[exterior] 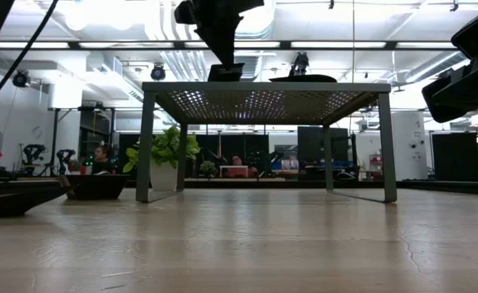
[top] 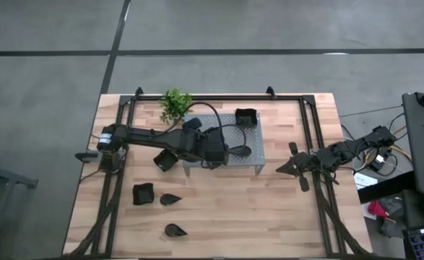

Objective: Pick & Place Mini shaped plates
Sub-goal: Stack the black square plate on top of the black square plate on the shelf, then stack the black distorted square plate on top of the black distorted square plate on the shelf

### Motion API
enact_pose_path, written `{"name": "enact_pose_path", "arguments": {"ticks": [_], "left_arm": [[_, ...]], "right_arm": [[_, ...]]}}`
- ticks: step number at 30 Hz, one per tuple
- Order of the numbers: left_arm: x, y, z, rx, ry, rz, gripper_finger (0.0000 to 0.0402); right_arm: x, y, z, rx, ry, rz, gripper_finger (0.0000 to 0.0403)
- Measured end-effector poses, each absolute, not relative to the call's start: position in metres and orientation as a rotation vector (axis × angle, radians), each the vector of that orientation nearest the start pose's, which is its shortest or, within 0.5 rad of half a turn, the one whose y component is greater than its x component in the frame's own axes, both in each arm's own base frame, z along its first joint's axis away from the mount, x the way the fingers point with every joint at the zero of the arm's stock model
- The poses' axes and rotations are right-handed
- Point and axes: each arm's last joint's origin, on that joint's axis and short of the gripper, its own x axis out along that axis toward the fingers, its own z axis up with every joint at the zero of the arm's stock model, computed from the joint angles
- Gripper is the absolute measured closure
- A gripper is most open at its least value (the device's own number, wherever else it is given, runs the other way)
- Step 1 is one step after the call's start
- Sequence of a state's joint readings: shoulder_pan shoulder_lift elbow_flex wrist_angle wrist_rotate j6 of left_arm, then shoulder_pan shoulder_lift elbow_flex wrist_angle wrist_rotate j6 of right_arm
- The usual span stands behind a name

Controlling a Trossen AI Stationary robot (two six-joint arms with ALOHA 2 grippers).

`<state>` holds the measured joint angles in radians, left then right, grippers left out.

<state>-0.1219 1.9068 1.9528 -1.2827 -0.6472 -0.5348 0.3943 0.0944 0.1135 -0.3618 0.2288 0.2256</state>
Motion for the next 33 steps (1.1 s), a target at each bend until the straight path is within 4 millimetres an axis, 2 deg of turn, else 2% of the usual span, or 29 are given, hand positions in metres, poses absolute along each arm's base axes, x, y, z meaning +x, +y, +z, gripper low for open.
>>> {"name": "enact_pose_path", "arguments": {"ticks": [10, 25, 29, 33], "left_arm": [[0.379, -0.026, 0.335, -0.068, 0.984, 0.745, 0.0391], [0.379, -0.027, 0.335, -0.062, 0.988, 0.740, 0.0315], [0.372, -0.035, 0.339, -0.063, 1.027, 0.694, 0.0313], [0.363, -0.056, 0.340, -0.021, 1.068, 0.631, 0.0315]], "right_arm": [[0.087, 0.029, 0.161, 0.118, 0.343, 0.126, 0.0394], [0.087, 0.029, 0.161, 0.118, 0.343, 0.127, 0.0394], [0.087, 0.029, 0.161, 0.118, 0.343, 0.126, 0.0394], [0.087, 0.029, 0.161, 0.117, 0.343, 0.127, 0.0394]]}}
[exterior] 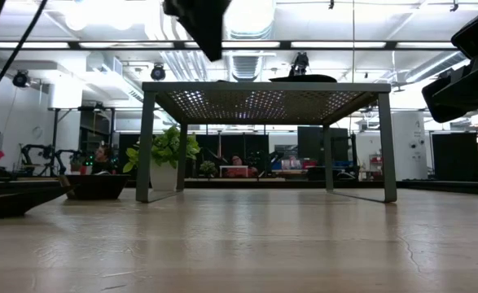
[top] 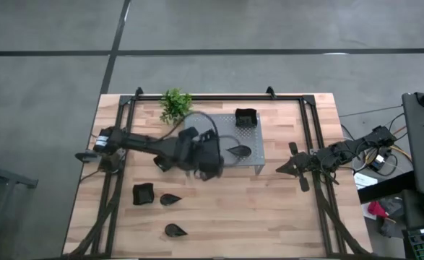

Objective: Pick & Place Mini shaped plates
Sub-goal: Stack the black distorted square plate on top of the black distorted square plate on the shelf

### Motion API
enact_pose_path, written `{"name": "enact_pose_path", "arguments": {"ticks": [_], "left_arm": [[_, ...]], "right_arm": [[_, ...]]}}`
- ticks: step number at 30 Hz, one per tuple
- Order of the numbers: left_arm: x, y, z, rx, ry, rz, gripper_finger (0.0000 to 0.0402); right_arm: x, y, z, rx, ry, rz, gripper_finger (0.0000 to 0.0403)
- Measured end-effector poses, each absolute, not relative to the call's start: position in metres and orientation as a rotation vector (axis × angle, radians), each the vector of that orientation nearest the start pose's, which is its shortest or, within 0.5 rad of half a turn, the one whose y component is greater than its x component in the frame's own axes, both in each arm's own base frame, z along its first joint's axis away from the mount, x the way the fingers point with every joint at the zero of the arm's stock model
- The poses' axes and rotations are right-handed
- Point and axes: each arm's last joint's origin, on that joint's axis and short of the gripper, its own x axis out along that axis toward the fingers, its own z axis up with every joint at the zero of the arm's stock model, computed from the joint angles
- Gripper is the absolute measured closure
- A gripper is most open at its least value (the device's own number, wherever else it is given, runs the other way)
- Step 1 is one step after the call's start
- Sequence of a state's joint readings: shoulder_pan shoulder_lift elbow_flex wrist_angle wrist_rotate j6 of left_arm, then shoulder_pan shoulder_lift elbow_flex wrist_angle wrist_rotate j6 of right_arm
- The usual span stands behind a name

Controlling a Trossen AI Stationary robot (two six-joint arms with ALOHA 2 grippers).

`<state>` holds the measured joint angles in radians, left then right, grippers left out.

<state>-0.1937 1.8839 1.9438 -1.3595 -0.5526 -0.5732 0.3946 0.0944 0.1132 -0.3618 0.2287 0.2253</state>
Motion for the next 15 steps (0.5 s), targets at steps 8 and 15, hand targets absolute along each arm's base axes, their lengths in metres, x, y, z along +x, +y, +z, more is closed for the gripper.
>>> {"name": "enact_pose_path", "arguments": {"ticks": [8, 15], "left_arm": [[0.336, -0.112, 0.339, 0.022, 1.129, 0.585, 0.0316], [0.302, -0.174, 0.325, 0.219, 1.159, 0.445, 0.0316]], "right_arm": [[0.087, 0.029, 0.161, 0.118, 0.343, 0.126, 0.0394], [0.087, 0.029, 0.161, 0.118, 0.342, 0.126, 0.0394]]}}
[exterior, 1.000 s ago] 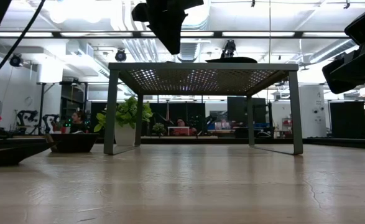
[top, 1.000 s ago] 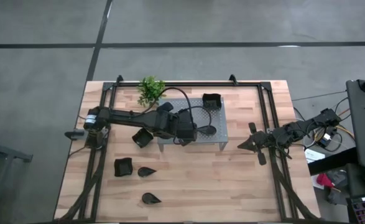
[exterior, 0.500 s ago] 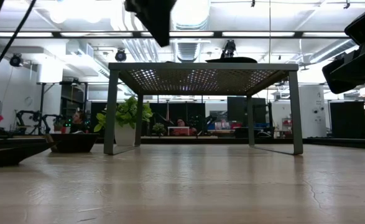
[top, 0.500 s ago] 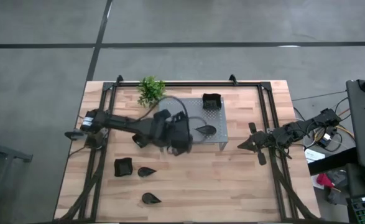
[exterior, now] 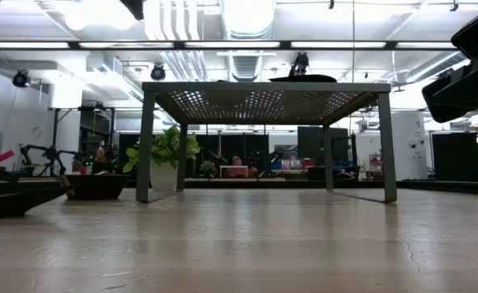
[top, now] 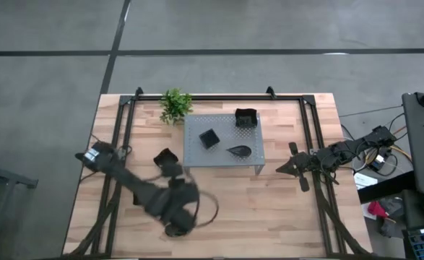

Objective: Pick & Place Mini shaped plates
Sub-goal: Stack the black distorted square plate on top of the black distorted square plate on the shelf

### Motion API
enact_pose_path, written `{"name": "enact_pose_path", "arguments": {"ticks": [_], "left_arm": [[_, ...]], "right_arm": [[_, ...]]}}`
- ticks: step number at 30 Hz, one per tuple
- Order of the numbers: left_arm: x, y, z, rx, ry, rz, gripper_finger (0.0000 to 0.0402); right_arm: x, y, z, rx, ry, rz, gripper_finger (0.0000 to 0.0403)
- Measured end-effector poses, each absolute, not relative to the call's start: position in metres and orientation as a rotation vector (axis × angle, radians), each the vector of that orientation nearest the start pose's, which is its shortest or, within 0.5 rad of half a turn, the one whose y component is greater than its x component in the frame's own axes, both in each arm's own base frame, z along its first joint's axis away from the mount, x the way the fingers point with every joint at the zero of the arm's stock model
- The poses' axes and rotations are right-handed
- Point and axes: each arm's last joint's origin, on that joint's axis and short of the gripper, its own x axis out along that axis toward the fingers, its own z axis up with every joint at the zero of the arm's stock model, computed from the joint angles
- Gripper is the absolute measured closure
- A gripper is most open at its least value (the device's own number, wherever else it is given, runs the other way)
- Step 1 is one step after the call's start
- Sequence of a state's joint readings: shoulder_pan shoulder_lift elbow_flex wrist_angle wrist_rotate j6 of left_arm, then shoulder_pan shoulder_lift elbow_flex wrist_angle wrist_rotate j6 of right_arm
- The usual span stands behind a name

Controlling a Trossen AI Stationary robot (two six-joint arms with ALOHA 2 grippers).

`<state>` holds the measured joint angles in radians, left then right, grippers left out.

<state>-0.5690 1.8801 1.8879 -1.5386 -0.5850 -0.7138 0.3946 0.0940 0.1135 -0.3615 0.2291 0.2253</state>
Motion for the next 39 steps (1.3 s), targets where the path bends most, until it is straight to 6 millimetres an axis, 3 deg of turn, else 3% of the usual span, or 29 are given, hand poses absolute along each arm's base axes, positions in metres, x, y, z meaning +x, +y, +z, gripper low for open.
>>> {"name": "enact_pose_path", "arguments": {"ticks": [7, 15, 27, 39], "left_arm": [[0.264, -0.217, 0.296, 0.258, 1.260, 0.369, 0.0316], [0.227, -0.242, 0.257, 0.231, 1.406, 0.360, 0.0316], [0.194, -0.251, 0.202, 0.194, 1.532, 0.377, 0.0316], [0.179, -0.236, 0.179, 0.234, 1.579, 0.424, 0.0317]], "right_arm": [[0.087, 0.029, 0.161, 0.118, 0.343, 0.127, 0.0394], [0.087, 0.029, 0.161, 0.118, 0.342, 0.126, 0.0394], [0.087, 0.029, 0.161, 0.118, 0.343, 0.126, 0.0394], [0.087, 0.029, 0.161, 0.118, 0.342, 0.126, 0.0394]]}}
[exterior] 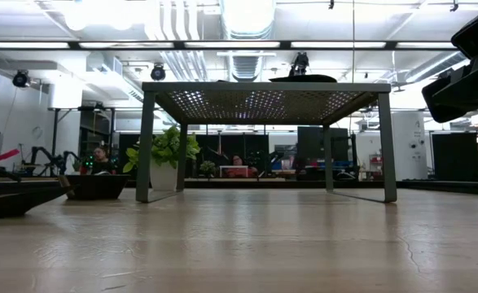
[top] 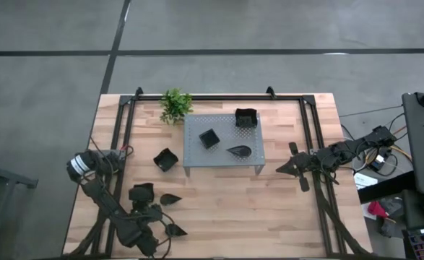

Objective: Pick & Place Mini shaped plates
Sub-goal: Stack the black distorted square plate on top of the black distorted square plate on the shelf

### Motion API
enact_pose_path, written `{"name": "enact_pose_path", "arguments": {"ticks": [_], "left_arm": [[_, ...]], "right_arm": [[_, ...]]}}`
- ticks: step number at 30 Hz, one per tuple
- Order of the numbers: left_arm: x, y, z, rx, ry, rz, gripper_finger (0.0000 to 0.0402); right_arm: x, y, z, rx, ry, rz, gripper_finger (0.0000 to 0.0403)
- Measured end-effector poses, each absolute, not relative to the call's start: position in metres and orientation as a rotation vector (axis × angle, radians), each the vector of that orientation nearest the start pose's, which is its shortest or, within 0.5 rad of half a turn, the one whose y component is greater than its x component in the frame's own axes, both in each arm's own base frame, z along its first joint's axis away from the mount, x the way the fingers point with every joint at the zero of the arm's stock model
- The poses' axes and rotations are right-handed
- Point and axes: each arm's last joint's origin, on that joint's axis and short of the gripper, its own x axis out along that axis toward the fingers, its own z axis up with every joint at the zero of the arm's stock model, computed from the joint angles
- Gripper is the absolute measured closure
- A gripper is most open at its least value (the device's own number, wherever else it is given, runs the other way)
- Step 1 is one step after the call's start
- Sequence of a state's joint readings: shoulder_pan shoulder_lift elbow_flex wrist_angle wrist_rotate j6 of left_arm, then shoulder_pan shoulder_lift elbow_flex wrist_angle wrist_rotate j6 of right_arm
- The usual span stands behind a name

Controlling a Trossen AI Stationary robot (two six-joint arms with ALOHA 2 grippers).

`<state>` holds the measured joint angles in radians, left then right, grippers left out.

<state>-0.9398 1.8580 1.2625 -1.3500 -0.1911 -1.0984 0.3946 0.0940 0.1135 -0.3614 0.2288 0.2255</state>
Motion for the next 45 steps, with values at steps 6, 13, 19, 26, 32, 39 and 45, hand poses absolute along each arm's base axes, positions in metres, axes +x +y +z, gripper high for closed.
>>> {"name": "enact_pose_path", "arguments": {"ticks": [6, 13, 19, 26, 32, 39, 45], "left_arm": [[0.172, -0.226, 0.165, 0.175, 1.577, 0.389, 0.0317], [0.169, -0.219, 0.167, 0.085, 1.570, 0.400, 0.0339], [0.173, -0.215, 0.184, -0.005, 1.533, 0.416, 0.0396], [0.179, -0.217, 0.220, -0.079, 1.407, 0.429, 0.0401], [0.188, -0.221, 0.258, -0.060, 1.220, 0.439, 0.0401], [0.206, -0.226, 0.307, -0.017, 0.853, 0.428, 0.0401], [0.226, -0.223, 0.334, 0.098, 0.566, 0.463, 0.0401]], "right_arm": [[0.087, 0.029, 0.161, 0.118, 0.342, 0.126, 0.0394], [0.087, 0.029, 0.161, 0.118, 0.343, 0.126, 0.0394], [0.087, 0.029, 0.161, 0.118, 0.342, 0.127, 0.0394], [0.087, 0.029, 0.161, 0.118, 0.343, 0.126, 0.0394], [0.087, 0.029, 0.161, 0.118, 0.343, 0.126, 0.0394], [0.087, 0.029, 0.161, 0.118, 0.343, 0.126, 0.0394], [0.087, 0.029, 0.161, 0.118, 0.343, 0.127, 0.0394]]}}
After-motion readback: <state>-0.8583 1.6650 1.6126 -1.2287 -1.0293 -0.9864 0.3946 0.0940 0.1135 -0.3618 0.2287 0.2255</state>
